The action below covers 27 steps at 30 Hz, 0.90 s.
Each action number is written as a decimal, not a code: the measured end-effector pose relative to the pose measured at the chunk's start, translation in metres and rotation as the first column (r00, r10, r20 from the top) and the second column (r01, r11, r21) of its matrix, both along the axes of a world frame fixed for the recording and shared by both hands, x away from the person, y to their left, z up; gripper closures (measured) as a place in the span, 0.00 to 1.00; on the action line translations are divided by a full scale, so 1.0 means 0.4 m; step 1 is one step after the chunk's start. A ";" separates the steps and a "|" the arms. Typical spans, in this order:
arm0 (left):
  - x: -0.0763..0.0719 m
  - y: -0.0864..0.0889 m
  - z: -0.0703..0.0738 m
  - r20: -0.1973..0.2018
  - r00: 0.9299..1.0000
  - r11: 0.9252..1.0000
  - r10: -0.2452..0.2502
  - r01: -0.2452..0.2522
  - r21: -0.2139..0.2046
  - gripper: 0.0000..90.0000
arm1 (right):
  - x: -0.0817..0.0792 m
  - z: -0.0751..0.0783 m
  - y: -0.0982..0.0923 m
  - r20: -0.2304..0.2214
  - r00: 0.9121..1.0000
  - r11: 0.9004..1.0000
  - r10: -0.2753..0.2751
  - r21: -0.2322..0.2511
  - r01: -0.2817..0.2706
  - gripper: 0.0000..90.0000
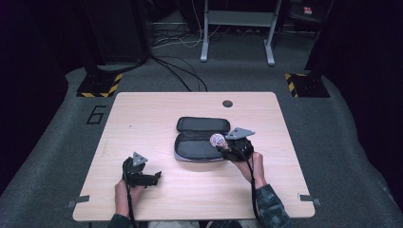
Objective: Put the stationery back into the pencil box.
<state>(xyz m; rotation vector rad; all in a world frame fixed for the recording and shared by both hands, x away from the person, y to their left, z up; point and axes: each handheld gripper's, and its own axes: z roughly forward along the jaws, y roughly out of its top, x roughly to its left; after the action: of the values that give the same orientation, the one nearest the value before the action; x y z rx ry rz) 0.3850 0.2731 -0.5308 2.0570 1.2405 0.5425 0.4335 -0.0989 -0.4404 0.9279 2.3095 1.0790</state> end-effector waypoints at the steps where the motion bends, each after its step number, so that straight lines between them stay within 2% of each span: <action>1: 0.000 -0.001 -0.001 0.005 1.000 1.000 0.003 -0.003 -0.002 0.02 | 0.006 -0.002 0.005 0.005 1.000 1.000 0.001 0.006 -0.001 0.55; 7: 0.000 0.000 0.001 -0.004 1.000 1.000 -0.002 0.002 0.000 0.02 | 0.033 -0.014 0.024 -0.022 1.000 1.000 0.000 -0.001 0.000 0.55; 8: 0.000 -0.001 -0.002 0.011 1.000 1.000 0.005 -0.005 -0.004 0.02 | 0.038 -0.015 0.024 -0.019 1.000 1.000 0.009 -0.010 -0.009 0.55; 9: 0.000 0.000 0.001 -0.004 1.000 1.000 -0.002 0.002 0.001 0.02 | 0.044 -0.019 0.027 -0.028 1.000 1.000 0.006 -0.007 -0.006 0.55; 10: 0.000 -0.001 -0.001 0.007 1.000 1.000 0.003 -0.003 -0.002 0.02 | 0.048 -0.021 0.030 -0.037 0.999 1.000 -0.001 -0.005 0.001 0.55; 11: 0.000 0.000 0.001 -0.004 1.000 1.000 -0.002 0.002 0.000 0.02 | 0.051 -0.023 0.031 -0.043 0.999 1.000 0.001 -0.005 -0.002 0.55; 13: 0.000 0.000 0.000 -0.001 1.000 1.000 -0.001 0.001 0.000 0.02 | 0.059 -0.029 0.038 -0.053 0.999 1.000 -0.006 -0.006 0.006 0.55; 14: 0.000 0.000 0.000 0.002 1.000 1.000 0.001 -0.001 -0.001 0.02 | 0.065 -0.033 0.040 -0.048 0.999 1.000 0.008 -0.014 -0.008 0.55; 15: 0.000 0.000 0.001 -0.004 1.000 1.000 -0.002 0.002 0.001 0.02 | 0.066 -0.035 0.045 -0.065 0.998 1.000 -0.006 -0.004 0.005 0.55; 16: 0.000 0.000 0.001 -0.004 1.000 1.000 -0.002 0.002 0.000 0.02 | 0.069 -0.038 0.048 -0.057 0.998 1.000 -0.006 -0.003 0.006 0.55; 18: 0.000 -0.001 -0.001 0.007 1.000 1.000 0.003 -0.003 -0.002 0.02 | 0.077 -0.042 0.055 -0.066 0.998 1.000 0.007 -0.015 -0.008 0.55; 19: 0.000 0.000 0.001 -0.004 1.000 1.000 -0.002 0.002 0.001 0.02 | 0.079 -0.045 0.060 -0.076 0.997 1.000 0.005 -0.007 -0.006 0.55; 27: 0.000 0.000 0.000 0.000 1.000 1.000 0.000 0.000 0.000 0.02 | 0.104 -0.071 0.097 -0.103 0.994 0.999 0.025 -0.021 -0.028 0.55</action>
<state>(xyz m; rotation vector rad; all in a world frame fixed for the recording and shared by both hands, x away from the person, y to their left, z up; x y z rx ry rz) 0.3850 0.2731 -0.5308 2.0569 1.2404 0.5426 0.4752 -0.0600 -0.4687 0.9680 2.4188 1.0358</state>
